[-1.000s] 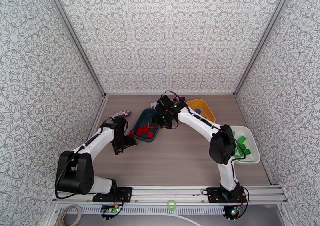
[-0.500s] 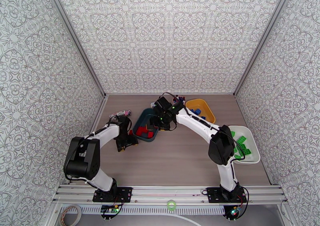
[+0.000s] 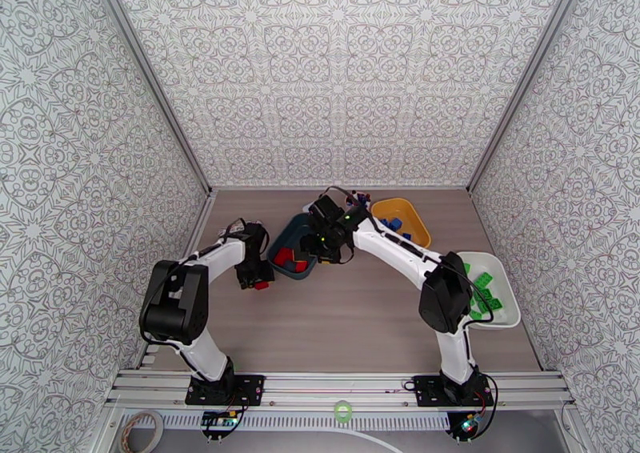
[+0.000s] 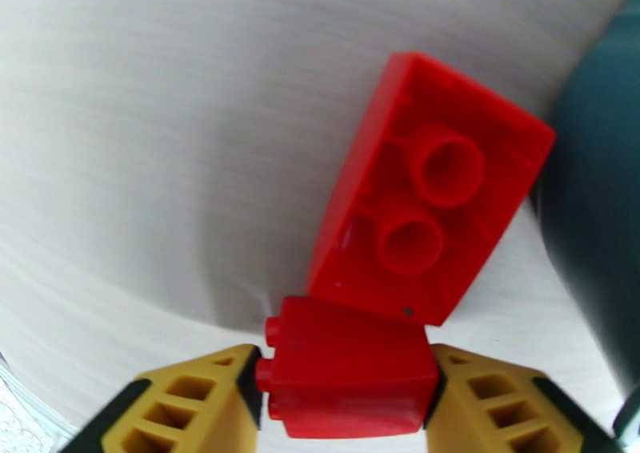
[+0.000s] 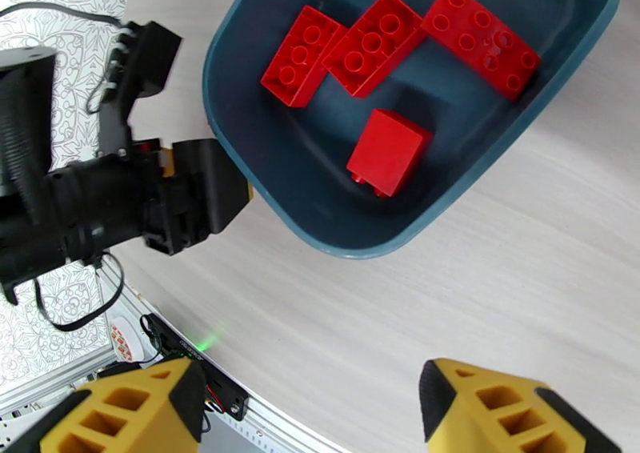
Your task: Sort the legos into containers by color
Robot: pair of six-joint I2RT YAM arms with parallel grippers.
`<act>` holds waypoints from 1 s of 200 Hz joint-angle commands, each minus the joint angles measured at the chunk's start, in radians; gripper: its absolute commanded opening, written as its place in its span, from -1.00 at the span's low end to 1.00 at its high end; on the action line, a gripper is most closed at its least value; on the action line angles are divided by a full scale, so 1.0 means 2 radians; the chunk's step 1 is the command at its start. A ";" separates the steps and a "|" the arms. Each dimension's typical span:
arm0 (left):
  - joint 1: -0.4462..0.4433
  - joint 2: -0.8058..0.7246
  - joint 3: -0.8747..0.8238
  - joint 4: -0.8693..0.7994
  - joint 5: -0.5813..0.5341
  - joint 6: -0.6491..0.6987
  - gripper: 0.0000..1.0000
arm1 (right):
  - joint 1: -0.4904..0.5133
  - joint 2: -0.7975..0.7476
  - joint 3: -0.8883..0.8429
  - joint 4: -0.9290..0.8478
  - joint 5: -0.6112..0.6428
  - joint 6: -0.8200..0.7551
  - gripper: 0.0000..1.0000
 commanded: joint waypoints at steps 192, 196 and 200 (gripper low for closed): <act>-0.021 -0.126 0.091 -0.057 0.076 -0.034 -0.13 | -0.016 -0.020 -0.018 -0.017 0.040 0.001 0.42; -0.023 -0.119 0.099 -0.058 0.076 -0.034 -0.13 | -0.017 -0.022 -0.019 -0.017 0.041 0.001 0.42; -0.024 -0.112 0.108 -0.058 0.077 -0.033 -0.12 | -0.017 -0.025 -0.022 -0.017 0.042 0.001 0.42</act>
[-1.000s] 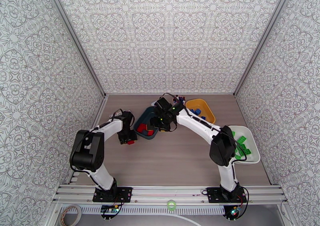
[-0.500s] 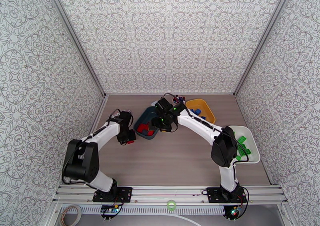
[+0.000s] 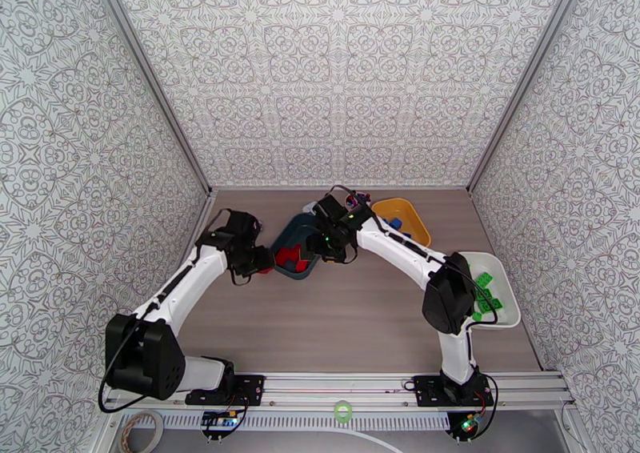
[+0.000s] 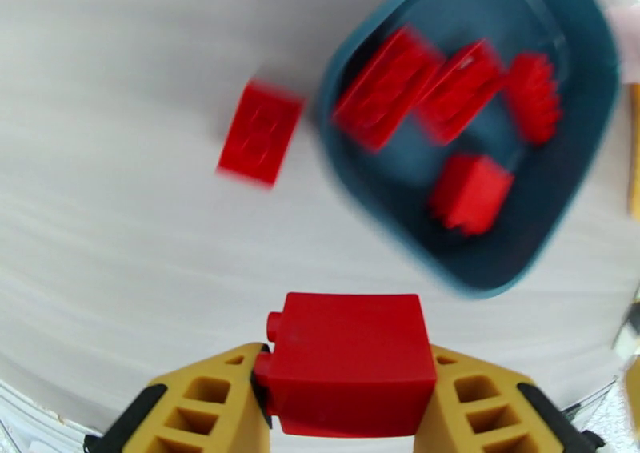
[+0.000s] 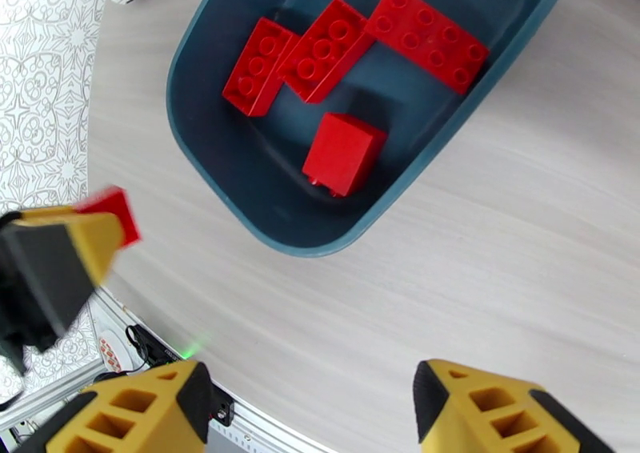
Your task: Sort the legos into containers by color
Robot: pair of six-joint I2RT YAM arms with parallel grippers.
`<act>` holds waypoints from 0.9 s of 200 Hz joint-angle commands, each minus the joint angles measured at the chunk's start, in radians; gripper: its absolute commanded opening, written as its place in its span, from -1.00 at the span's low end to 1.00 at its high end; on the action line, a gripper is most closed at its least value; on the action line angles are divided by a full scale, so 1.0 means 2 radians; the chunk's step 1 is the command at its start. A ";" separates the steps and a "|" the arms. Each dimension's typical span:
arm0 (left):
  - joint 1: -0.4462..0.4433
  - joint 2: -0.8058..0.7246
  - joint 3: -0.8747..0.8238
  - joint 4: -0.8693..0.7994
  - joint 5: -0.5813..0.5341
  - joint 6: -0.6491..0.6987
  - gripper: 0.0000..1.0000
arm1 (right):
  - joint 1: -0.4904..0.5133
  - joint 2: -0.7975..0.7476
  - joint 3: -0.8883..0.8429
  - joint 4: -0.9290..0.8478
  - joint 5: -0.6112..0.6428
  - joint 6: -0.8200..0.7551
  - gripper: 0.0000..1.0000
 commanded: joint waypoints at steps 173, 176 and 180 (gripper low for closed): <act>0.011 0.129 0.175 -0.048 -0.017 -0.005 0.57 | -0.027 -0.073 -0.088 0.021 0.008 -0.004 0.44; 0.017 0.123 0.168 -0.048 -0.017 -0.008 0.57 | -0.027 -0.072 -0.086 0.022 0.007 -0.005 0.44; 0.023 0.117 0.160 -0.047 -0.017 -0.011 0.56 | -0.027 -0.068 -0.083 0.022 0.005 -0.005 0.44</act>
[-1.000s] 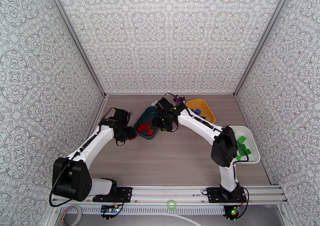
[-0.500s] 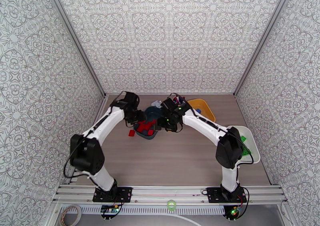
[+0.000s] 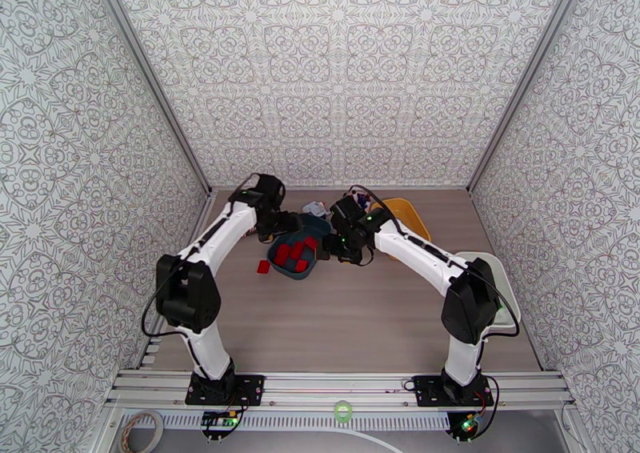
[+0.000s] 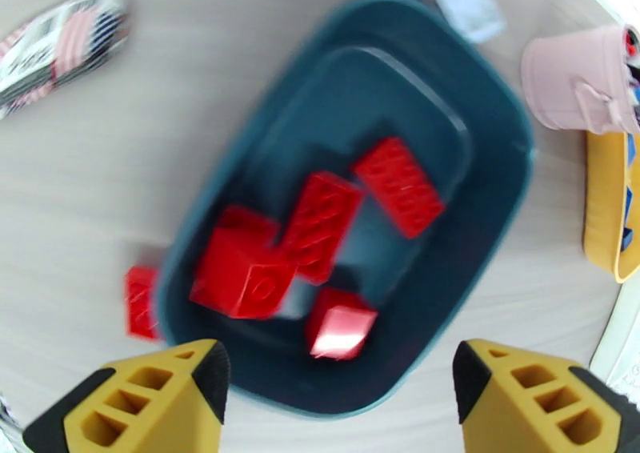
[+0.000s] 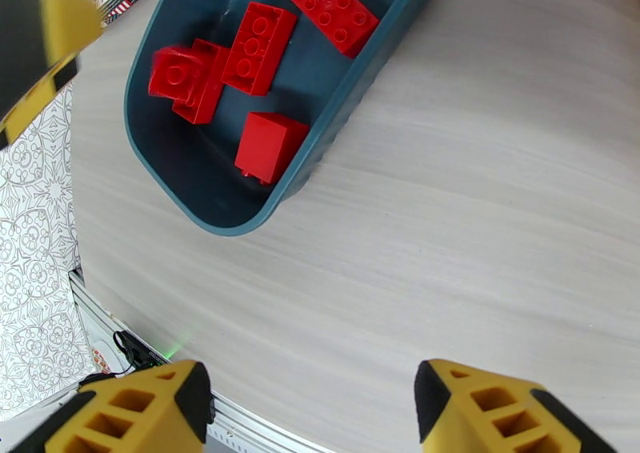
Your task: Sort the legos into containers by color
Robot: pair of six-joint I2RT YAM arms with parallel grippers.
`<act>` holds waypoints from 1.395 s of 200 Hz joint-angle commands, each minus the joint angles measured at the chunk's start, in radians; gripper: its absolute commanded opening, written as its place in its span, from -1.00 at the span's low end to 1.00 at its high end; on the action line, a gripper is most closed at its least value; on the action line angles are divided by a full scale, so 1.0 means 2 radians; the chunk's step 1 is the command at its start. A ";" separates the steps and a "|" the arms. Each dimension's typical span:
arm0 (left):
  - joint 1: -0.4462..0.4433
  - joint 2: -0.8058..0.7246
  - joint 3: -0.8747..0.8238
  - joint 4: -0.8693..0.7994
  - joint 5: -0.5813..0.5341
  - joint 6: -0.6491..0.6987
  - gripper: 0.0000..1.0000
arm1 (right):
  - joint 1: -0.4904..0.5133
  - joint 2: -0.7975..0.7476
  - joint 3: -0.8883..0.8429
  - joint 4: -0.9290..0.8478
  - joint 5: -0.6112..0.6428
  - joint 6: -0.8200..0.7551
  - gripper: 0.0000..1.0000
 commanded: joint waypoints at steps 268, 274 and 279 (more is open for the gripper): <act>0.152 -0.014 -0.222 0.071 0.116 -0.484 0.66 | -0.013 0.103 0.194 -0.097 -0.001 -0.090 0.43; 0.152 -0.010 -0.217 0.070 0.116 -0.486 0.66 | -0.014 0.104 0.196 -0.097 -0.003 -0.091 0.43; 0.151 -0.007 -0.214 0.071 0.117 -0.487 0.66 | -0.014 0.105 0.197 -0.097 -0.004 -0.092 0.43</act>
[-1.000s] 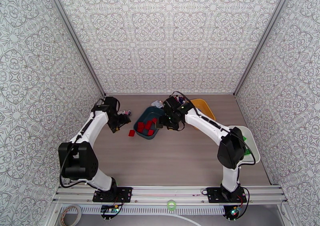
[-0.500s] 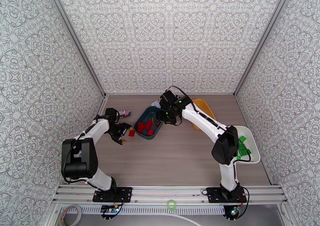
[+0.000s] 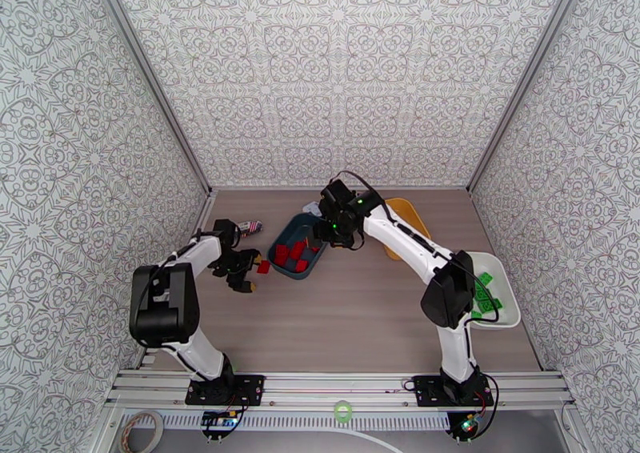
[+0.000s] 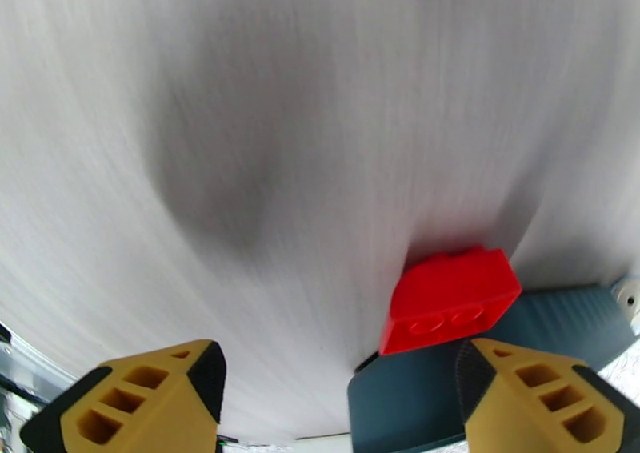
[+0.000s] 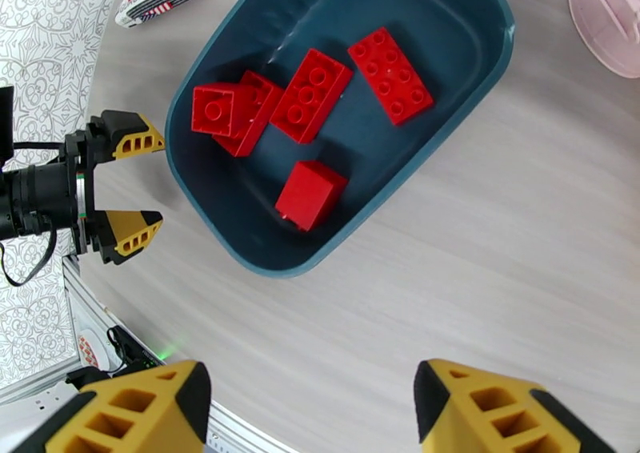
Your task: Sort the legos into containers by color
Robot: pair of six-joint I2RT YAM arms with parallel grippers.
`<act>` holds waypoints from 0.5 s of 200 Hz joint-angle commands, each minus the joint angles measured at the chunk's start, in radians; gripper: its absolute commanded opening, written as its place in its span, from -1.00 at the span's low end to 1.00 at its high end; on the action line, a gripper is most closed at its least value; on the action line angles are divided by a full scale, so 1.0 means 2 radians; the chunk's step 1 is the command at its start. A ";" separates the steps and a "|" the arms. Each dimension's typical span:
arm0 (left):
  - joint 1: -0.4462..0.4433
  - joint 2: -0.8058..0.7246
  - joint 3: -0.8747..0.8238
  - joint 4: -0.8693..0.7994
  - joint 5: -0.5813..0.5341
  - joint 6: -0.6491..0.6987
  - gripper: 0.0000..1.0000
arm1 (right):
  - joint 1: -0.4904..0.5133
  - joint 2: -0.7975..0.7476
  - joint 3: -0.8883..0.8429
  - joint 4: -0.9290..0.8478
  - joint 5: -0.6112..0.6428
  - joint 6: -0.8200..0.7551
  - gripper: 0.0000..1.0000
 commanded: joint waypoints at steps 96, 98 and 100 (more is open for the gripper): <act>-0.025 0.081 0.087 -0.040 0.007 -0.032 0.67 | -0.030 0.023 0.033 -0.019 -0.021 -0.023 0.42; -0.025 0.082 0.088 -0.040 0.007 -0.033 0.67 | -0.031 0.023 0.033 -0.019 -0.021 -0.023 0.42; -0.025 0.082 0.089 -0.041 0.006 -0.033 0.67 | -0.031 0.023 0.033 -0.019 -0.021 -0.022 0.42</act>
